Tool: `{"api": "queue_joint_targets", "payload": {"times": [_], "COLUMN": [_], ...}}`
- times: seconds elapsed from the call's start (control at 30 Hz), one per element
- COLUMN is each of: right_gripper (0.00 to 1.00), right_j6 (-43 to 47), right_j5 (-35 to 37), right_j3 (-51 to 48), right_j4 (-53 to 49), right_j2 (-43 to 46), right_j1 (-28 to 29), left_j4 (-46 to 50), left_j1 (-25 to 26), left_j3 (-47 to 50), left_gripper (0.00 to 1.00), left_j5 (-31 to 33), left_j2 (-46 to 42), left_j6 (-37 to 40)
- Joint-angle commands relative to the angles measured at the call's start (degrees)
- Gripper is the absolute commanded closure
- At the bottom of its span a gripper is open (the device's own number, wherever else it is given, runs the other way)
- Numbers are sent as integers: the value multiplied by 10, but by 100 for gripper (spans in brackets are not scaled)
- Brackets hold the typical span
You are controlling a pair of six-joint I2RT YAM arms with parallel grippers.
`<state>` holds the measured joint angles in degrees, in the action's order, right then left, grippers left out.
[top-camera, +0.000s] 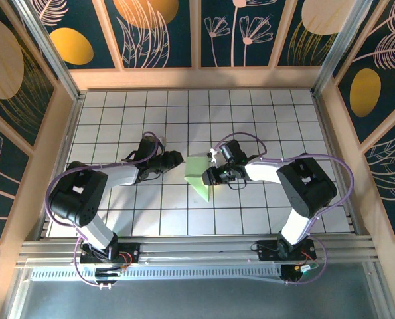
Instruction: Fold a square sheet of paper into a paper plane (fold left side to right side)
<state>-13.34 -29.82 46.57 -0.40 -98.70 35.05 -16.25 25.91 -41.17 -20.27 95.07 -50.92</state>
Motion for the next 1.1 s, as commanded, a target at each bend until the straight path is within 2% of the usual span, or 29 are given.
{"api": "queue_joint_targets", "payload": {"times": [0.0,0.17,0.2,0.4,0.87,0.97,1.07], "right_gripper": [73,99,100,100,100,100,100], "right_j6": [5,6,6,4,2,2,2], "right_j5": [-2,-3,-1,-25,-50,-51,-51], "right_j3": [11,14,13,-7,-27,-30,-31], "right_j4": [-11,-18,-20,2,30,33,33], "right_j2": [6,18,24,61,87,87,86], "right_j1": [4,3,1,-18,-31,-33,-33], "left_j4": [5,-28,-36,-85,-122,-122,-122], "left_j1": [-1,-2,-3,-4,-3,-3,-4], "left_j3": [-2,3,4,5,-29,-42,-53], "left_gripper": [59,58,58,57,58,61,68], "left_j5": [2,-34,-41,-94,-159,-165,-164], "left_j2": [11,19,21,51,118,131,139], "left_j6": [3,-15,-20,-46,-52,-49,-47]}}
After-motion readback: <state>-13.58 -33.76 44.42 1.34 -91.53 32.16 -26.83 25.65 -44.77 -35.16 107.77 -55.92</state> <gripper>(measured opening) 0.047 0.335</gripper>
